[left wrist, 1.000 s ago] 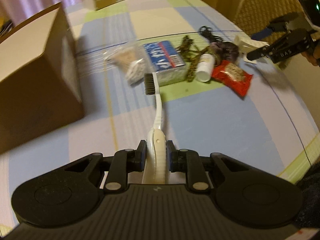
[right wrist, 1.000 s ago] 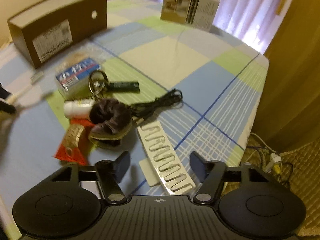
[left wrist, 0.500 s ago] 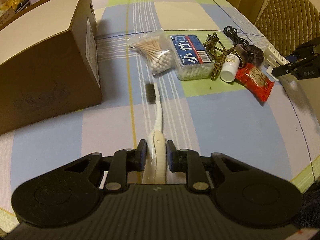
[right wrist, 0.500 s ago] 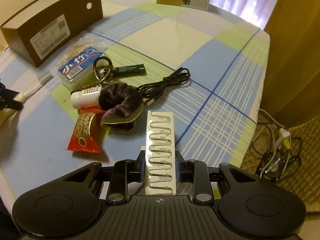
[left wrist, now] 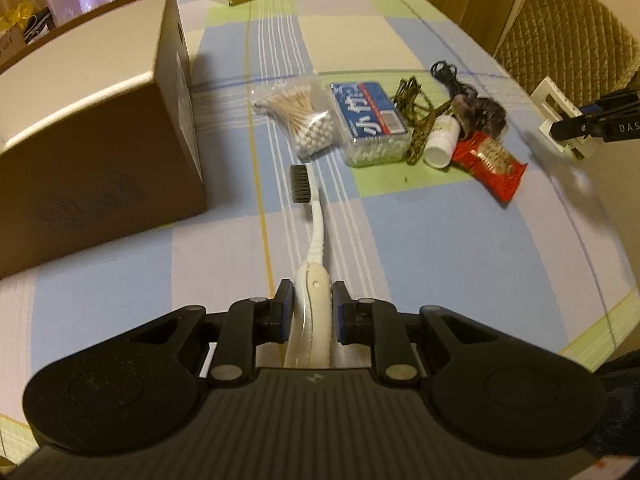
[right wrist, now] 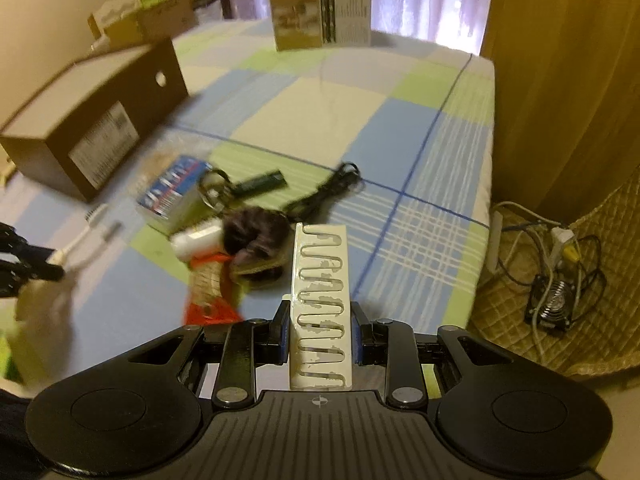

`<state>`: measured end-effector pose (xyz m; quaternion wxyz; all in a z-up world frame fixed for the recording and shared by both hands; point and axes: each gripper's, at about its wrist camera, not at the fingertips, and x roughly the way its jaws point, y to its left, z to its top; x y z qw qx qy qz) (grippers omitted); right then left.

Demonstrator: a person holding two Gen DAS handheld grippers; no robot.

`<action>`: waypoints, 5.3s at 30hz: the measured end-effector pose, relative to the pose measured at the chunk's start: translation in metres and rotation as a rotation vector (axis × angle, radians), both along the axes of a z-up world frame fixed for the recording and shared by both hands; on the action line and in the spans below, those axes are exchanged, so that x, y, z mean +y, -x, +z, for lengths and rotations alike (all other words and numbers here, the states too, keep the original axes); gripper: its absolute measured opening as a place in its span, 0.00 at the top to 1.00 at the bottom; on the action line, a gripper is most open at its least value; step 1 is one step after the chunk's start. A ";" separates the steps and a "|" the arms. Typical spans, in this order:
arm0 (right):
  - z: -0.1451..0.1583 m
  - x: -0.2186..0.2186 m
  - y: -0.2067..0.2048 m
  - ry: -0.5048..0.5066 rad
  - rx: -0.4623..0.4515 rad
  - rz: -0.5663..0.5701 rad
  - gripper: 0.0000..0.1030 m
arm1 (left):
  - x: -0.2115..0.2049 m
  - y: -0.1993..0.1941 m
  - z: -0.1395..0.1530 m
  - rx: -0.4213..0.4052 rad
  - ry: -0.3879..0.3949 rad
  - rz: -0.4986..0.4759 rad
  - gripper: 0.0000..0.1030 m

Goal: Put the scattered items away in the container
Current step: 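Carry the toothbrush and white holder over the open brown box with both tools, then lower both items into the box and open both tools, then withdraw both tools from the box back toward the remaining items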

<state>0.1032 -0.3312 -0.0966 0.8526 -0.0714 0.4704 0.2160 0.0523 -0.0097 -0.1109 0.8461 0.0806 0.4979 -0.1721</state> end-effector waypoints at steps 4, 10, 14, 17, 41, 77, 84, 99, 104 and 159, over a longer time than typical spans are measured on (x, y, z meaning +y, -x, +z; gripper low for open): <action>0.010 0.018 0.012 -0.040 0.003 0.029 0.76 | 0.007 0.008 0.020 -0.028 0.016 -0.004 0.84; 0.024 0.056 0.021 -0.077 0.002 0.098 0.75 | 0.026 0.016 0.052 -0.082 0.047 0.019 0.85; 0.035 0.086 0.025 -0.096 -0.009 0.162 0.75 | 0.044 0.021 0.074 -0.122 0.073 0.046 0.84; 0.042 0.108 0.027 -0.121 -0.016 0.205 0.75 | 0.060 0.023 0.089 -0.151 0.088 0.072 0.84; 0.090 0.302 -0.008 -0.210 -0.162 0.311 0.75 | 0.181 -0.040 0.151 -0.320 0.110 0.137 0.84; -0.021 0.431 -0.120 -0.014 0.106 0.116 0.76 | 0.243 -0.204 0.027 0.066 0.153 0.248 0.84; -0.029 0.436 -0.120 -0.001 0.134 0.117 0.76 | 0.251 -0.205 0.018 0.125 0.137 0.254 0.84; -0.024 0.437 -0.109 0.039 0.108 0.088 0.23 | 0.261 -0.189 0.041 0.076 0.060 0.233 0.54; -0.019 0.432 -0.103 0.032 0.108 0.094 0.18 | 0.261 -0.179 0.049 0.057 0.027 0.222 0.38; 0.047 0.349 0.009 -0.015 -0.089 0.135 0.02 | 0.200 -0.064 0.112 -0.093 -0.038 0.256 0.13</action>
